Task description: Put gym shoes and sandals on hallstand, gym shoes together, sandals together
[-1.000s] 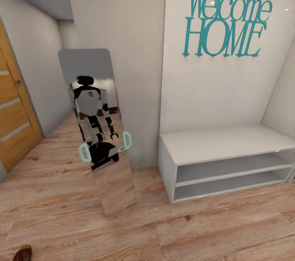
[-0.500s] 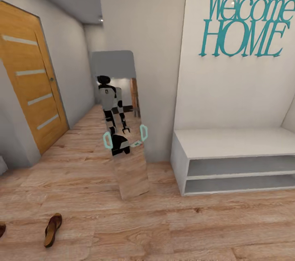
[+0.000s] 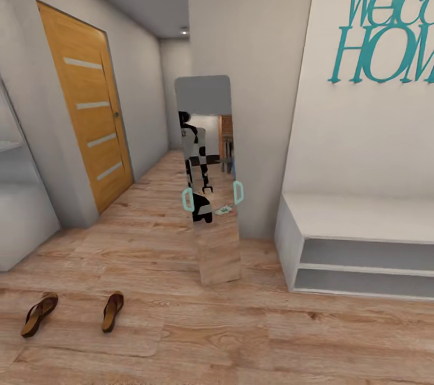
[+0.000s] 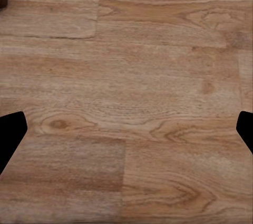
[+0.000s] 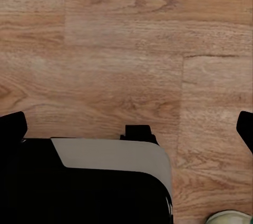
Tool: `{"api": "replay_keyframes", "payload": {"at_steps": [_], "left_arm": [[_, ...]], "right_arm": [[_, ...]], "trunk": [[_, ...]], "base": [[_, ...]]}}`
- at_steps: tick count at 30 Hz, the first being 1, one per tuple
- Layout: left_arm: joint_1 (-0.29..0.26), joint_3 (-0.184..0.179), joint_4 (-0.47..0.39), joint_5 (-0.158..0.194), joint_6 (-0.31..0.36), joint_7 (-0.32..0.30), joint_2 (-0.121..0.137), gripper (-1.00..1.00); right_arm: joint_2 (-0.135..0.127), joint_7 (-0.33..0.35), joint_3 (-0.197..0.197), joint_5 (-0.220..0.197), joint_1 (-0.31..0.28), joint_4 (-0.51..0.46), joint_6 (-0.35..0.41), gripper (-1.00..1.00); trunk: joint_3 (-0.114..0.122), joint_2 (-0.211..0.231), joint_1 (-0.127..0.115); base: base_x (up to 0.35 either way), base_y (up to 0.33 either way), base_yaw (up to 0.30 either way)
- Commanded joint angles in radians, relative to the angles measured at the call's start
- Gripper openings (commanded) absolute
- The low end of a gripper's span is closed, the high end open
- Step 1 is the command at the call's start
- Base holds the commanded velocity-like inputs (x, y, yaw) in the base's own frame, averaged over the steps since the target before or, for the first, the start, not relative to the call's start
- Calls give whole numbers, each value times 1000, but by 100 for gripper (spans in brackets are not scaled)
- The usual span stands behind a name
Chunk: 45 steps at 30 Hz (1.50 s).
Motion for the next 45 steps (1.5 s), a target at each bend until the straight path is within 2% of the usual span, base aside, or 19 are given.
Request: {"api": "replay_keyframes", "payload": {"at_steps": [1,35,45], "left_arm": [[-1,0,1,0,-3,0,0,100],[-1,3,2,5,-1,0,0,100],[-1,3,2,5,-1,0,0,100]], "right_arm": [[0,-1,0,0,0,0,-3,100],[0,-2,0,3,0,0,-3,100],[0,-2,0,3,0,0,-3,100]], "trunk": [[-1,-1,0],[-1,-1,0],[-1,-1,0]], "base": [[-5,0,292],[0,1,292],[0,163,292]]}}
